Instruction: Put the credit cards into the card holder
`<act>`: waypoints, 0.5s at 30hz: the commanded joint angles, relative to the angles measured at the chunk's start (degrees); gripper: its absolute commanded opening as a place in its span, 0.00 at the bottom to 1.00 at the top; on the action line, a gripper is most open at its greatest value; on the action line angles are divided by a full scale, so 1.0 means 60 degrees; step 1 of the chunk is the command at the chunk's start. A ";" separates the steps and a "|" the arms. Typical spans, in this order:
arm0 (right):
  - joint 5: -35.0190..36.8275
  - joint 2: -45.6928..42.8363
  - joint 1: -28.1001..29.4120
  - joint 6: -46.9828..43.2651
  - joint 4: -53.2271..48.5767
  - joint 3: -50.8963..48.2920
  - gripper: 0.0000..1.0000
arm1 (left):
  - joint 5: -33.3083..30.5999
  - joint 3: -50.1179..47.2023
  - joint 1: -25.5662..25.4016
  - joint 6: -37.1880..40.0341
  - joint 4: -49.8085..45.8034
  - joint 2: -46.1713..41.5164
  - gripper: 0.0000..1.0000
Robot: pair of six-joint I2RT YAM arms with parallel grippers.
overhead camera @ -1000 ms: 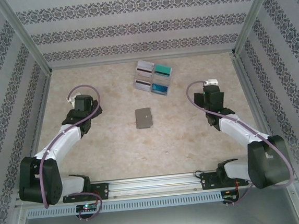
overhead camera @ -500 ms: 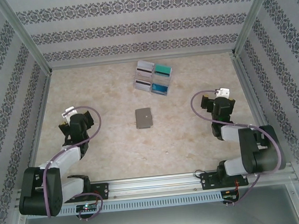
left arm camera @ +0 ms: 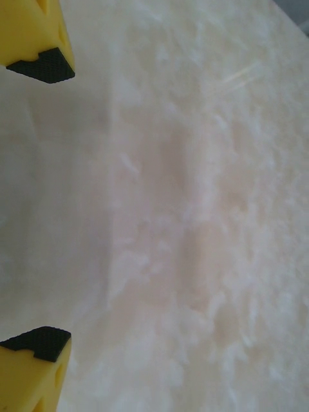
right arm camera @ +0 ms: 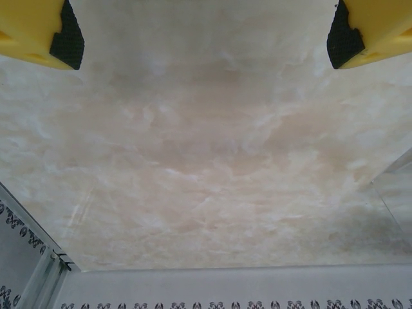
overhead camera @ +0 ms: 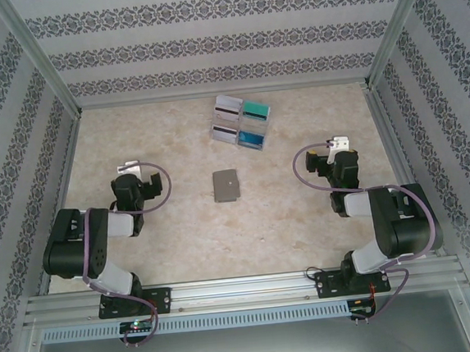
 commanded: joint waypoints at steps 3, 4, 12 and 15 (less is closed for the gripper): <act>-0.0222 0.0007 0.0109 -0.0186 0.0330 0.0174 0.98 | 0.0678 0.0244 0.0126 0.0376 0.0202 -0.0141 0.99; -0.0230 0.0008 0.0114 -0.0188 0.0330 0.0174 0.98 | 0.0678 0.0239 0.0125 0.0376 0.0199 -0.0133 0.99; -0.0229 0.0012 0.0098 -0.0188 0.0330 0.0178 0.98 | 0.1258 0.0260 0.0125 0.0596 0.0216 -0.0073 0.99; -0.0224 0.0007 0.0102 -0.0170 0.0316 0.0189 0.98 | 0.1286 0.0214 0.0125 0.0618 0.0277 -0.0096 0.99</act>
